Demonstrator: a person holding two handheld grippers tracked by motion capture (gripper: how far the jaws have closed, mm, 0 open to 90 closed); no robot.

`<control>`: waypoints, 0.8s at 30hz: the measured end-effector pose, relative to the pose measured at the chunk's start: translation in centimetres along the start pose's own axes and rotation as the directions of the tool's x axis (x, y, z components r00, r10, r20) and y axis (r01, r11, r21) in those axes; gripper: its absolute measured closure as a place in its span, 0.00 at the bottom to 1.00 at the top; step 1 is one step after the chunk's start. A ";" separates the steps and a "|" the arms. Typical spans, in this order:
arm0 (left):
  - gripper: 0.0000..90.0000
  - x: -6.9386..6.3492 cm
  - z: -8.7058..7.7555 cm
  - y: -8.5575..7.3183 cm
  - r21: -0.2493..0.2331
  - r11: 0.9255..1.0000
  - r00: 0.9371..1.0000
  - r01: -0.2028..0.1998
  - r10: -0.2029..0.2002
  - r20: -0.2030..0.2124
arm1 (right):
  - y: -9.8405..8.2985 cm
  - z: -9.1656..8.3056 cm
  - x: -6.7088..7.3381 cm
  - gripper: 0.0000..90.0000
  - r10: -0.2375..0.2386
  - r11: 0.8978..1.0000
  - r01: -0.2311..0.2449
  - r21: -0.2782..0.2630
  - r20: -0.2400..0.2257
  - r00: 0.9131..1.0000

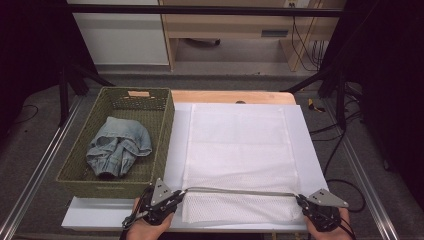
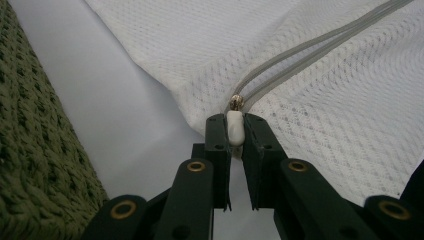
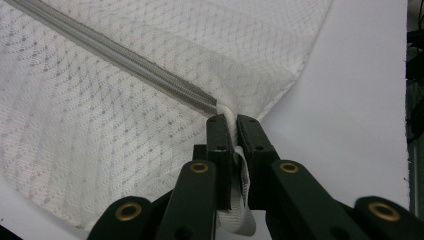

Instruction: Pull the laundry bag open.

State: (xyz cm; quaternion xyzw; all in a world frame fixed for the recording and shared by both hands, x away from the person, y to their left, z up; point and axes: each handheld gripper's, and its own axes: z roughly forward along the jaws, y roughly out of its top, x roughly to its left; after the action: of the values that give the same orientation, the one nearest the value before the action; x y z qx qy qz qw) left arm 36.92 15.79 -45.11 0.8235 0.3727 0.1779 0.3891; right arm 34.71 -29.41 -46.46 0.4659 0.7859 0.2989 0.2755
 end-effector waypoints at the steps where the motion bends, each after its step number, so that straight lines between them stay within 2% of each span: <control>1: 0.91 0.0 0.0 0.0 -0.002 1.000 1.000 0.003 -0.003 0.000 | 0.0 0.0 0.0 0.95 0.003 1.000 -0.003 0.001 0.000 1.000; 7: 0.91 -0.1 0.0 0.0 0.019 1.000 1.000 -0.021 0.021 -0.009 | -0.1 0.0 0.0 0.95 0.003 1.000 -0.003 0.010 -0.006 1.000; 24: 0.91 0.3 -0.2 -0.4 0.030 0.999 1.000 -0.016 0.017 -0.010 | -0.2 0.2 0.0 0.95 0.004 1.000 -0.003 0.026 -0.012 1.000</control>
State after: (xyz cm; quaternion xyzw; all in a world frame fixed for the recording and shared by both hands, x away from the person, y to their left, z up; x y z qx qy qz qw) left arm 36.86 16.27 -45.29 0.8314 0.3705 0.1798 0.3731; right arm 34.70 -29.49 -46.75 0.4690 0.7906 0.2918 0.2643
